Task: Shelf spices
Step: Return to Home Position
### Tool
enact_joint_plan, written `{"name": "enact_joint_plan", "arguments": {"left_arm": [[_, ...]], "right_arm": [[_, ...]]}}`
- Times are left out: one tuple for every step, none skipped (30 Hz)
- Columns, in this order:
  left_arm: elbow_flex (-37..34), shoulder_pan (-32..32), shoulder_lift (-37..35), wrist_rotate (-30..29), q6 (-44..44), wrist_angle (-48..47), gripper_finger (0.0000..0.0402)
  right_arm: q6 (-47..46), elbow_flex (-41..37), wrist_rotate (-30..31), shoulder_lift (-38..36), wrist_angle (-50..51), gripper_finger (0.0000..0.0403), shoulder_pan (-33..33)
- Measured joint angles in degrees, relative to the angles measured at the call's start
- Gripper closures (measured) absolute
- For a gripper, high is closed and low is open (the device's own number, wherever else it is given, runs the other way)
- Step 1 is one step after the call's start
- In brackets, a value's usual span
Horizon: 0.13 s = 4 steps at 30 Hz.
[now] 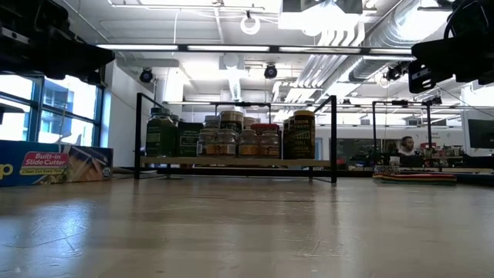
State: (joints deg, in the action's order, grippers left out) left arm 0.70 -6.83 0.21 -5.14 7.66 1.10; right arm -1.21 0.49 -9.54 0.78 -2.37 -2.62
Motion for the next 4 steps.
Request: {"name": "enact_joint_plan", "arguments": {"left_arm": [[-0.01, 0.0, 0.0, -0.01, -0.02, 0.0, 0.0398], [0.01, 0.0, 0.0, -0.01, -0.02, 0.0, 0.0398], [0.01, 0.0, 0.0, 0.0, 0.0, 0.0, 0.0398], [0.01, 0.0, 0.0, 0.0, 0.0, 0.0, 0.0398]], "right_arm": [[0.0, -0.01, 0.0, 0.0, 0.0, 0.0403, 0.0], [0.0, 0.0, 0.0, 0.0, -0.02, 0.0403, 0.0], [0.0, 0.0, 0.0, 0.0, 0.0, 0.0403, 0.01], [0.0, -0.01, 0.0, 0.01, -0.02, 0.0403, 0.0]]}}
